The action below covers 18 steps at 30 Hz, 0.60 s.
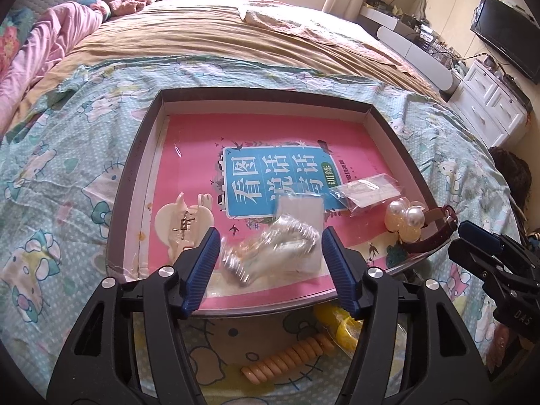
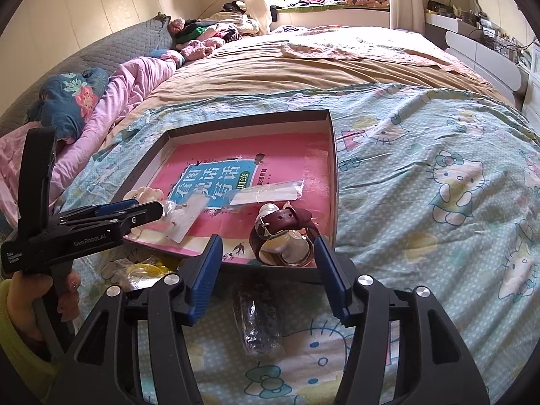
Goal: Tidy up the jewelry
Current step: 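Lower and release the earrings in the box with the right tool while the left tool releases the bag, then withdraw both open tools from the box toward the remaining items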
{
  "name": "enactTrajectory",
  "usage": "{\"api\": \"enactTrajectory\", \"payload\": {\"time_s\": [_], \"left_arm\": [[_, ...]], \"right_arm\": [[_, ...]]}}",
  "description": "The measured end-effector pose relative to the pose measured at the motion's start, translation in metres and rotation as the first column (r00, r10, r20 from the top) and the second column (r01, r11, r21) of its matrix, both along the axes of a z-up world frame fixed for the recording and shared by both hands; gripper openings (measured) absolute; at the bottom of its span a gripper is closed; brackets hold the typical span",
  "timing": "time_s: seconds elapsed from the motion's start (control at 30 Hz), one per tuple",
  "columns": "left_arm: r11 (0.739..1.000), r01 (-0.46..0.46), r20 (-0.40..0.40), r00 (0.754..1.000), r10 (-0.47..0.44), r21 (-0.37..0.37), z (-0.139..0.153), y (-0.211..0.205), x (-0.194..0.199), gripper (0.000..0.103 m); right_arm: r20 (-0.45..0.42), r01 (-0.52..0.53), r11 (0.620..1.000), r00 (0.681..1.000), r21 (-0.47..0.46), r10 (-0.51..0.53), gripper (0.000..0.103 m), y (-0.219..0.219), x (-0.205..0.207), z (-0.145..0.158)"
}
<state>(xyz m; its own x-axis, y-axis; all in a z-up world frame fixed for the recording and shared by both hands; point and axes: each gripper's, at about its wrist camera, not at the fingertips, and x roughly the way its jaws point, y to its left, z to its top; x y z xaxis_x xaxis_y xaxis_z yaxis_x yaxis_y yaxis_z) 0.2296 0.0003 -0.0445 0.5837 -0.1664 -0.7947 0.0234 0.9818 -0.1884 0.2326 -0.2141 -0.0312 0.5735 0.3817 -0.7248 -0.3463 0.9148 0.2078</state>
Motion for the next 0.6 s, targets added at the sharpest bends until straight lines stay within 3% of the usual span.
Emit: {"api": "enactTrajectory", "payload": {"time_s": [0.37, 0.47, 0.6], "left_arm": [[1.000, -0.020, 0.058, 0.998, 0.020, -0.008, 0.029, 0.003, -0.017, 0.068], [0.999, -0.029, 0.072, 0.997, 0.030, -0.014, 0.038, 0.006, -0.022, 0.077], [0.999, -0.034, 0.102, 0.994, 0.036, -0.017, 0.050, 0.009, -0.031, 0.086]], "right_arm": [[0.052, 0.014, 0.999, 0.999, 0.030, -0.015, 0.070, -0.008, -0.015, 0.023], [0.076, 0.016, 0.999, 0.997, 0.033, -0.018, 0.078, -0.010, -0.020, 0.032], [0.109, 0.012, 0.999, 0.994, 0.038, -0.016, 0.079, -0.010, -0.028, 0.043]]}}
